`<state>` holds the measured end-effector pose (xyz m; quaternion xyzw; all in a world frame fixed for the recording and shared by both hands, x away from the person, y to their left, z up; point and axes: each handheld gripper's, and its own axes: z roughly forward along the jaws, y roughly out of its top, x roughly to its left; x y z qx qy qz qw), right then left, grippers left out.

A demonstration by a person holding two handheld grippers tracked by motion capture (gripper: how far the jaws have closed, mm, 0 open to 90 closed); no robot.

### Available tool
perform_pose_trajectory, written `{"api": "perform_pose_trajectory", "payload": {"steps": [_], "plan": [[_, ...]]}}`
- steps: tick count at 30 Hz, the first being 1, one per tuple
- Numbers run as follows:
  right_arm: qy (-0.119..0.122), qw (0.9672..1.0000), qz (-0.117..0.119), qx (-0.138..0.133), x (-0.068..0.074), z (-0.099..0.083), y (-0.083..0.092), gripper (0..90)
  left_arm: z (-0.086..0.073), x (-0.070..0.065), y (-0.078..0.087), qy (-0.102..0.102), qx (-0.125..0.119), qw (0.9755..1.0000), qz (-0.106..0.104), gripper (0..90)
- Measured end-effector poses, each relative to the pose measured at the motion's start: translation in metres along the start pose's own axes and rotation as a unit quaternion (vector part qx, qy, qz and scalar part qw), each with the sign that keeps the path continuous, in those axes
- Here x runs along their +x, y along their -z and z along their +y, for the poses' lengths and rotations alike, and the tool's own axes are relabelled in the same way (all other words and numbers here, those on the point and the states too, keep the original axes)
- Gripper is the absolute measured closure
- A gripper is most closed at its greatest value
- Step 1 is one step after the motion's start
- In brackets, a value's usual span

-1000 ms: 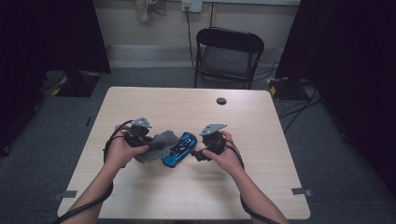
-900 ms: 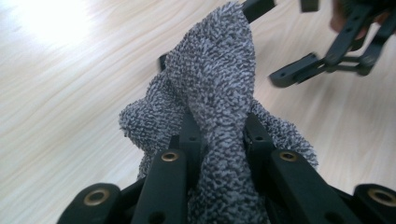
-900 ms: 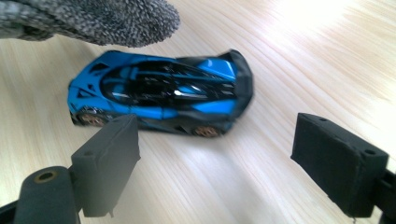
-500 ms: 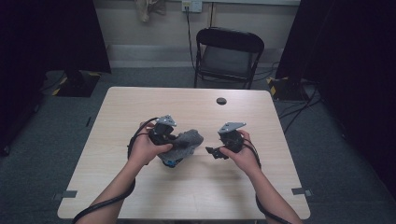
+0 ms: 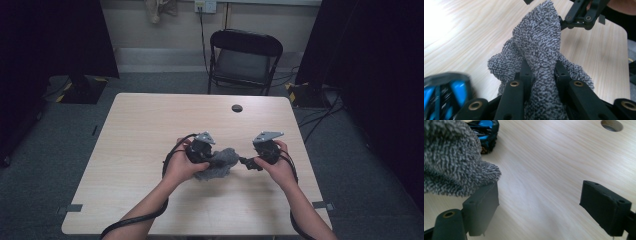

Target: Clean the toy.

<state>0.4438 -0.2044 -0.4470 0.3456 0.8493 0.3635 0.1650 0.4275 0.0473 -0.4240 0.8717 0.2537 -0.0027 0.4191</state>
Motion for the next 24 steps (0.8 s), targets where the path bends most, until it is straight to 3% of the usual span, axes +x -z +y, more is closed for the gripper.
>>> {"api": "perform_pose_trajectory", "payload": {"steps": [4,12,24], "plan": [[-0.005,1.0,-0.007,0.004,-0.008,-0.01,0.005,14.8,0.007,-0.005,-0.014,-0.009,0.004,1.0,-0.002,74.5],[-0.039,0.9991,-0.014,-0.004,-0.024,-0.037,0.013,14.8,0.015,-0.013,-0.039,-0.023,0.012,0.9996,-0.008,74.1],[-0.039,0.9988,-0.025,0.015,-0.031,-0.058,0.014,14.9,0.003,-0.019,-0.068,-0.023,0.027,0.9993,-0.014,72.6]]}}
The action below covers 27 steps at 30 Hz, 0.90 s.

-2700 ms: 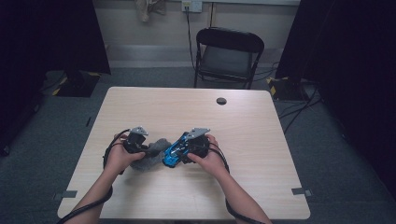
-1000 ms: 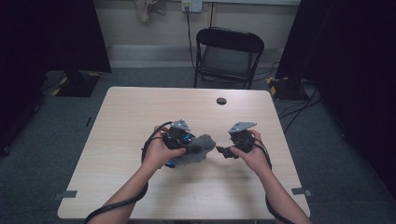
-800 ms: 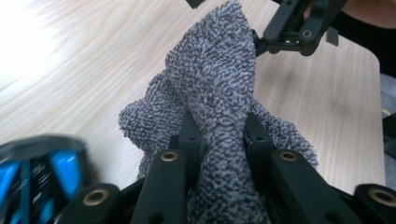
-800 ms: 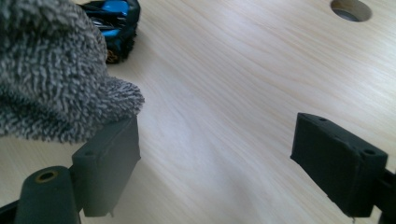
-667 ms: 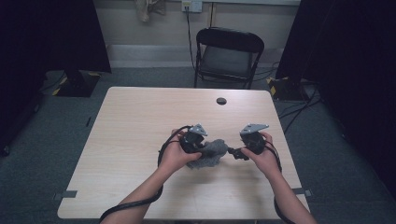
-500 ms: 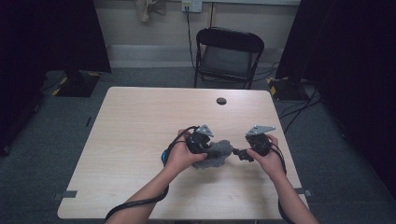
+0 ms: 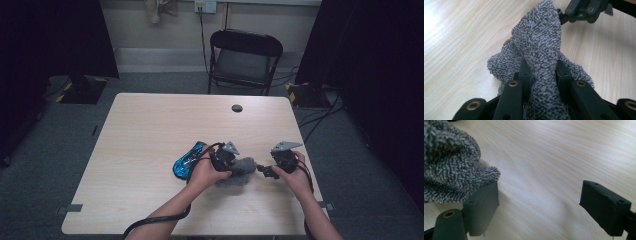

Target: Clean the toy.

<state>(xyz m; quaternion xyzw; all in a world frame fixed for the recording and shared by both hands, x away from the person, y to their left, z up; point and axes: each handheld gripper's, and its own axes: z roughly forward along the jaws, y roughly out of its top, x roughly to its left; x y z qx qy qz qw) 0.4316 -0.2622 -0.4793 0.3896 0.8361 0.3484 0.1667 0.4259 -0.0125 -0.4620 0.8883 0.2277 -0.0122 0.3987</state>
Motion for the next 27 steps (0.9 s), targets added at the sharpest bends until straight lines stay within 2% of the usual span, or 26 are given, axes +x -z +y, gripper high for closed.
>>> {"api": "perform_pose_trajectory", "payload": {"steps": [3,6,9,11,13,16,19,23,27], "plan": [[-0.007,1.0,-0.001,-0.005,-0.002,-0.004,0.0,14.9,-0.004,-0.002,-0.005,-0.009,0.015,0.9998,0.003,72.4],[-0.014,0.9999,0.0,-0.006,-0.004,-0.007,0.0,14.9,-0.005,-0.004,-0.009,-0.011,0.015,0.9998,-0.002,71.8],[-0.01,0.9999,-0.002,0.001,-0.004,-0.01,0.0,14.9,-0.005,-0.005,-0.011,-0.013,0.01,0.9999,-0.002,68.4],[-0.012,0.9999,-0.001,0.001,-0.005,-0.012,0.0,14.9,-0.004,-0.005,-0.011,-0.021,0.009,0.9997,0.006,60.7],[-0.015,0.9999,-0.001,0.0,-0.006,-0.014,-0.001,14.9,-0.003,-0.006,-0.01,-0.032,0.008,0.9993,0.015,47.5],[-0.014,0.9999,-0.002,0.004,-0.007,-0.017,-0.001,14.9,-0.002,-0.007,-0.005,-0.037,0.003,0.9991,0.02,36.0],[-0.014,0.9999,-0.001,0.006,-0.008,-0.018,0.0,14.9,0.001,-0.007,0.004,-0.047,-0.005,0.9983,0.033,26.5],[-0.018,0.9998,-0.003,0.002,-0.009,-0.016,0.002,14.9,0.001,-0.006,0.018,-0.043,-0.01,0.9985,0.033,24.6],[-0.013,0.9999,-0.004,0.001,-0.008,-0.01,0.004,14.9,-0.006,-0.003,0.035,-0.04,-0.015,0.9983,0.039,24.0]]}}
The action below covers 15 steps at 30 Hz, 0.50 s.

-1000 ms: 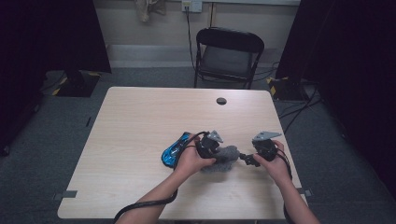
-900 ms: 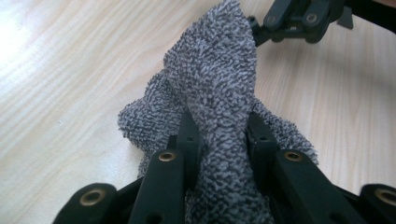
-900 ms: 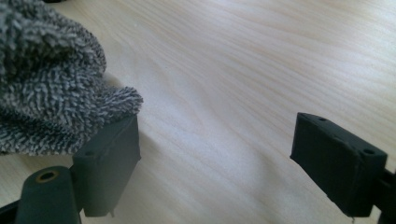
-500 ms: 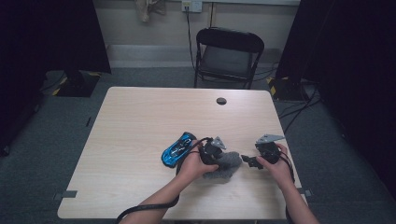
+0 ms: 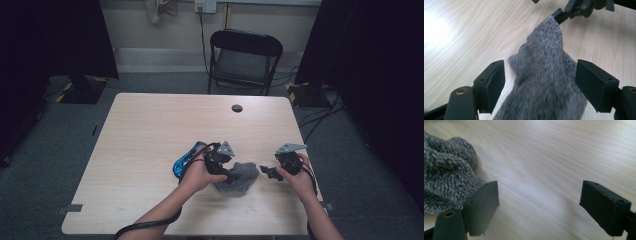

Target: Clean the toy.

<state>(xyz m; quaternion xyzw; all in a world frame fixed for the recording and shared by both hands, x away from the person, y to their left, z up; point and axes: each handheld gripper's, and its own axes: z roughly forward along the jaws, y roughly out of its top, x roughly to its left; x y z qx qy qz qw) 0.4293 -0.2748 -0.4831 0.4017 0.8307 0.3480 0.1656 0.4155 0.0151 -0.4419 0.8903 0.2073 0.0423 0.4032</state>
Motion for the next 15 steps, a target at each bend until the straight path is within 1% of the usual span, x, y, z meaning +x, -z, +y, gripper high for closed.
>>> {"api": "perform_pose_trajectory", "payload": {"steps": [3,4,7,10,13,15], "plan": [[0.004,1.0,0.002,-0.004,0.001,0.007,0.002,15.0,-0.009,0.005,0.014,0.008,-0.006,0.9999,0.011,23.8],[0.006,1.0,0.003,-0.004,0.002,0.009,0.003,15.0,-0.013,0.007,0.019,0.015,-0.006,0.9998,0.012,23.8],[0.015,0.9999,0.005,-0.005,0.005,0.018,0.005,14.9,-0.027,0.008,0.029,0.027,-0.012,0.9994,0.016,23.8],[0.019,0.9998,0.008,-0.006,0.009,0.025,0.006,14.9,-0.041,0.009,0.035,0.037,-0.012,0.9991,0.018,23.8],[0.023,0.9996,0.011,-0.009,0.013,0.033,0.007,14.9,-0.051,0.009,0.04,0.042,-0.009,0.9989,0.022,23.8],[0.027,0.9995,0.014,-0.012,0.015,0.038,0.008,15.0,-0.055,0.009,0.044,0.041,-0.009,0.9988,0.025,23.8]]}}
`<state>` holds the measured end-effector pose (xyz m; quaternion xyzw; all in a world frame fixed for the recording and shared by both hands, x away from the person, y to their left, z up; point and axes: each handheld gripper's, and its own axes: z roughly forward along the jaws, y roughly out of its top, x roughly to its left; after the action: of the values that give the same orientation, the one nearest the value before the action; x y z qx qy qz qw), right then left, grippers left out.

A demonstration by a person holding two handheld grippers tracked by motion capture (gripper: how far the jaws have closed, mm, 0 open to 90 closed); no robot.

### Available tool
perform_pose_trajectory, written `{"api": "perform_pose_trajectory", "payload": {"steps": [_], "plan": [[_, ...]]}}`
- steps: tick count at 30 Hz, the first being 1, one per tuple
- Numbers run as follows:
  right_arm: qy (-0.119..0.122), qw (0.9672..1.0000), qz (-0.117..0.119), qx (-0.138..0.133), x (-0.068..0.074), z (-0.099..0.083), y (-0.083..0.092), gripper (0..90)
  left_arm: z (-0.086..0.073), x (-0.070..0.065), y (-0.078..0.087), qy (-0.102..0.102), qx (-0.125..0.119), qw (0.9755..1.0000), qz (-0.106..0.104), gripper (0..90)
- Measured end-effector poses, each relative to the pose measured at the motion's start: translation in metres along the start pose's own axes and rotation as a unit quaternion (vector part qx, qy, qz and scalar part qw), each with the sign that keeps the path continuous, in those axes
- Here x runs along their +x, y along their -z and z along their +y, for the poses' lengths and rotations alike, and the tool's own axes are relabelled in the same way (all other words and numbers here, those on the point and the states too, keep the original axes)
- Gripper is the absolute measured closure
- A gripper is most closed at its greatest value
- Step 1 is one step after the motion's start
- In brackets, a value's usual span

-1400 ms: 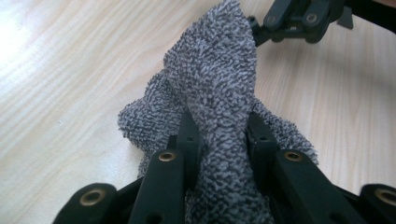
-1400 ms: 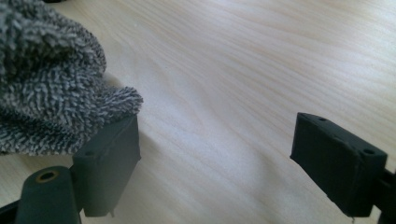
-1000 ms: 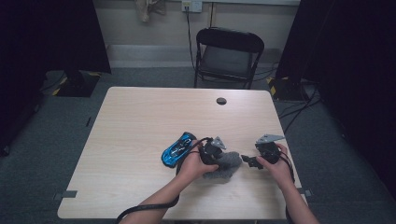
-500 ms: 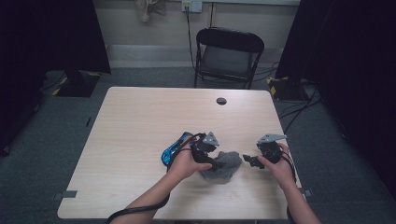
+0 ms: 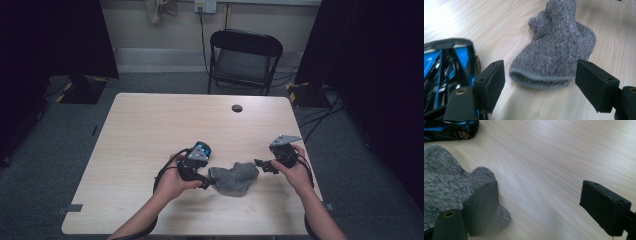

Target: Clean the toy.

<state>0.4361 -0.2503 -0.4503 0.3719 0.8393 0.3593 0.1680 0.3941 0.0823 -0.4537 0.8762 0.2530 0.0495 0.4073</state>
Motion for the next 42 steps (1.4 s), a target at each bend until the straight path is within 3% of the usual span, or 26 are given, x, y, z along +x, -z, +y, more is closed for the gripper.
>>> {"api": "perform_pose_trajectory", "payload": {"steps": [4,10,14,19,25,30,33,38,42], "plan": [[-0.001,0.9999,0.011,-0.007,0.006,0.008,0.0,15.1,-0.007,0.002,0.007,0.007,-0.006,0.9999,0.006,23.8],[0.016,0.9994,0.029,-0.011,0.02,0.018,-0.001,15.1,-0.015,0.016,0.015,0.026,-0.007,0.9993,0.026,23.8],[0.027,0.999,0.033,-0.013,0.026,0.027,0.0,15.0,-0.019,0.019,0.015,0.027,0.001,0.9992,0.031,23.7],[0.024,0.9987,0.042,-0.017,0.028,0.033,0.0,15.0,-0.02,0.021,0.017,0.031,-0.006,0.999,0.033,23.7],[0.037,0.9969,0.065,-0.023,0.047,0.041,-0.003,15.0,-0.019,0.029,0.023,0.038,-0.012,0.9982,0.045,23.8],[0.045,0.9938,0.101,-0.014,0.068,0.036,-0.015,15.4,-0.02,0.032,0.027,0.042,-0.011,0.9976,0.053,24.2],[0.048,0.9909,0.126,0.006,0.077,0.026,-0.026,20.1,-0.023,0.033,0.027,0.044,-0.009,0.9975,0.055,24.3],[0.048,0.9897,0.134,0.017,0.081,0.014,-0.039,27.5,-0.026,0.038,0.027,0.052,-0.013,0.9967,0.06,24.3],[0.047,0.9901,0.13,0.024,0.079,0.009,-0.042,39.5,-0.028,0.04,0.024,0.053,-0.011,0.9967,0.06,24.4]]}}
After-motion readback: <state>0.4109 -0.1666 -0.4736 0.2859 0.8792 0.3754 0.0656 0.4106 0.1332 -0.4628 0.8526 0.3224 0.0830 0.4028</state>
